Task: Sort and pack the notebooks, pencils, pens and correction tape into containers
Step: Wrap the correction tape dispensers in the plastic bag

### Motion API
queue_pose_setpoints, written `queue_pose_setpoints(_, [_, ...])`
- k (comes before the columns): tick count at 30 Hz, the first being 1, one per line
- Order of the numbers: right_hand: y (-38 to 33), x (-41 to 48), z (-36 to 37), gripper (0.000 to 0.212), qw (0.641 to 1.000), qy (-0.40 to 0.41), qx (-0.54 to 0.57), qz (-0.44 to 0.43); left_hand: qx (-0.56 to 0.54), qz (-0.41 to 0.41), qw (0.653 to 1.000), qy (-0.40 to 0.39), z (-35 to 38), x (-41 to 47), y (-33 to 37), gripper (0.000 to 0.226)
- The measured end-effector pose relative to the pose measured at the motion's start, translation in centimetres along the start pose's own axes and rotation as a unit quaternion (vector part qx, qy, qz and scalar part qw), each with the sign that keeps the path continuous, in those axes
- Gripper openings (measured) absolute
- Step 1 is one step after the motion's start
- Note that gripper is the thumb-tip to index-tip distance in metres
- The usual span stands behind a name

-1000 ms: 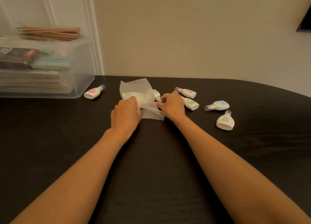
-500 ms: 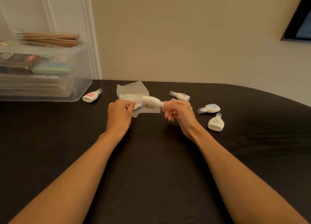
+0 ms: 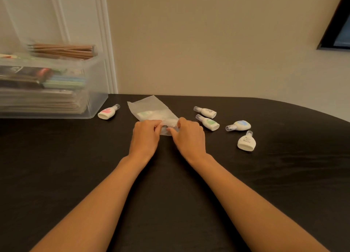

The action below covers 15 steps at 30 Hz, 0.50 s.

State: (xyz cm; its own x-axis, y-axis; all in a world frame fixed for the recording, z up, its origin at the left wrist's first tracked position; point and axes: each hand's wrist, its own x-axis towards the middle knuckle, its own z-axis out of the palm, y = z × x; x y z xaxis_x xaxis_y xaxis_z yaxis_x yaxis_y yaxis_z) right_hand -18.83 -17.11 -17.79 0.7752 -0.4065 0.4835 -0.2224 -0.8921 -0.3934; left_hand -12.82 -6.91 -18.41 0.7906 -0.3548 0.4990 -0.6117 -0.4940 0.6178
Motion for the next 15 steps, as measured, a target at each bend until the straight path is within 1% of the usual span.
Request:
queue_pose_setpoints(3, [-0.2, 0.1, 0.0, 0.025, 0.996, -0.058, 0.052, -0.040, 0.003, -0.003, 1.000, 0.006, -0.2, 0.2, 0.0, 0.026])
queue_pose_setpoints(5, [-0.1, 0.3, 0.4, 0.030, 0.990, -0.097, 0.098, -0.028, 0.017, -0.011, 1.000, 0.006, -0.3, 0.0, 0.0, 0.026])
queue_pose_setpoints(6, [0.0, 0.4, 0.4, 0.032, 0.988, -0.091, 0.127, -0.002, 0.033, -0.020, 0.999, 0.003, -0.4, 0.0, 0.1, 0.024])
queue_pose_setpoints(7, [0.2, 0.5, 0.5, 0.031, 0.985, -0.062, 0.157, 0.032, 0.061, -0.032, 0.998, -0.003, -0.4, -0.1, 0.2, 0.021])
queue_pose_setpoints(9, [0.8, 1.0, 0.4, 0.020, 0.978, 0.031, 0.183, 0.094, 0.128, -0.055, 0.990, -0.025, -0.3, 0.0, 0.4, 0.026])
queue_pose_setpoints(10, [1.1, 1.2, 0.4, 0.019, 0.975, 0.055, 0.181, 0.117, 0.147, -0.060, 0.986, -0.039, -0.1, 0.0, 0.5, 0.030])
queue_pose_setpoints(11, [1.6, 1.5, 0.5, 0.027, 0.974, 0.048, 0.177, 0.130, 0.159, -0.056, 0.985, -0.047, 0.0, 0.0, 0.7, 0.033])
queue_pose_setpoints(12, [1.9, 1.6, 0.8, 0.035, 0.974, 0.012, 0.173, 0.144, 0.167, -0.049, 0.983, -0.052, 0.3, 0.0, 0.8, 0.034])
queue_pose_setpoints(13, [2.3, 1.9, 1.2, 0.032, 0.975, -0.025, 0.166, 0.146, 0.173, -0.043, 0.983, -0.053, 0.5, 0.1, 1.0, 0.034])
queue_pose_setpoints(15, [2.5, 2.2, 1.4, 0.004, 0.973, -0.067, 0.160, 0.155, 0.185, -0.049, 0.980, -0.051, 0.9, 0.5, 1.2, 0.030])
